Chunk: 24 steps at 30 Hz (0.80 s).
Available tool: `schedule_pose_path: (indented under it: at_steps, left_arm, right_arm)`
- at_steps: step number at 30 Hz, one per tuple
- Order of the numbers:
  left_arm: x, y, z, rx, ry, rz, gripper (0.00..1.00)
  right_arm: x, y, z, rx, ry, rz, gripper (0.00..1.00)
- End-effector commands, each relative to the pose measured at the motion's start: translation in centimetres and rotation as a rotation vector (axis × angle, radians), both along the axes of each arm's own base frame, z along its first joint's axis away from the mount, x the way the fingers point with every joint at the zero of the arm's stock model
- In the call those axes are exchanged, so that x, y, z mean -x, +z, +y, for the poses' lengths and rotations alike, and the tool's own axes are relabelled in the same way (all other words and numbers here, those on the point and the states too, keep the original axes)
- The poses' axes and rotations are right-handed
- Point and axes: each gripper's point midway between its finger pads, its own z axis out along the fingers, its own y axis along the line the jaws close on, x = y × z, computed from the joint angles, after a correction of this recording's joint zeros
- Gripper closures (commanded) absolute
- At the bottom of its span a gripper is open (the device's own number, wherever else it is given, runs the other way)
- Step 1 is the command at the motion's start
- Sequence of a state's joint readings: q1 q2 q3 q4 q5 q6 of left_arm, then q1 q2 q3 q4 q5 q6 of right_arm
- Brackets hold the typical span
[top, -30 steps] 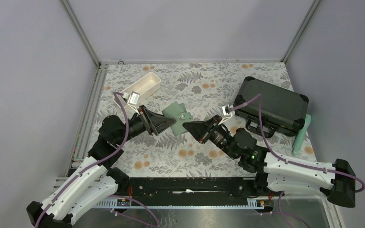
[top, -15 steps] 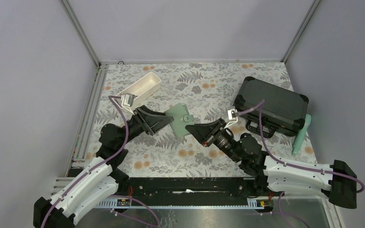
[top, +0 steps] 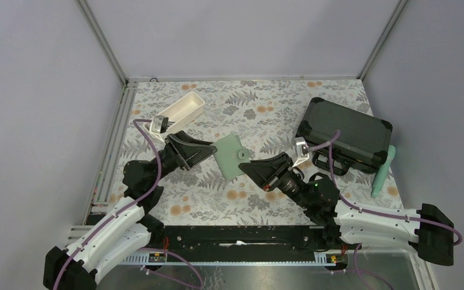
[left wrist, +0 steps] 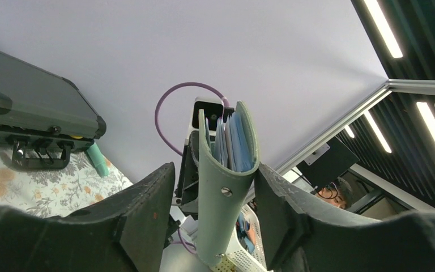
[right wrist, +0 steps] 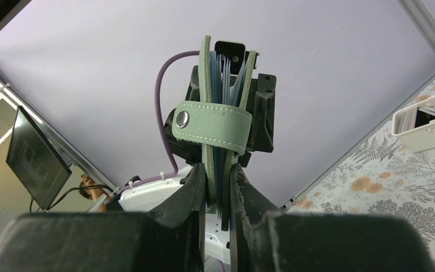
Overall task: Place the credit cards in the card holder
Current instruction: Close the card holder at the center of the board.
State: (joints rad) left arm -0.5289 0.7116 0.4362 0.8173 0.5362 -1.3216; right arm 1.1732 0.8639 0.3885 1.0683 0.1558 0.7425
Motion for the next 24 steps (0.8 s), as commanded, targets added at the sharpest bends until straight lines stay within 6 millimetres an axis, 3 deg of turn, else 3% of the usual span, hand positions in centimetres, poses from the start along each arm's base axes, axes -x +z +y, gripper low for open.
schedule_pose_path:
  at_steps: [1,5,9,12,24]
  left_arm:
    - [0.8,1.7,-0.1,-0.005,-0.031,-0.057,0.46]
    - [0.8,1.9,-0.4,-0.027,-0.041,-0.059,0.58]
    - [1.0,1.5,-0.8,-0.050,-0.070,-0.056,0.64]
    - [1.1,0.9,-1.1,-0.061,-0.082,-0.045,0.76]
    - [2.0,-0.5,-2.7,-0.135,-0.187,-0.025,0.72]
  right_arm:
    - [1.7,4.2,-0.3,-0.098,0.067,-0.100,1.00]
    - [2.1,4.1,0.4,-0.069,0.092,-0.110,1.00]
    - [2.1,4.2,0.6,-0.060,0.099,-0.117,1.00]
    - [2.2,4.4,0.9,-0.051,0.104,-0.124,1.00]
    - [2.0,4.3,1.6,0.025,0.098,-0.139,0.97]
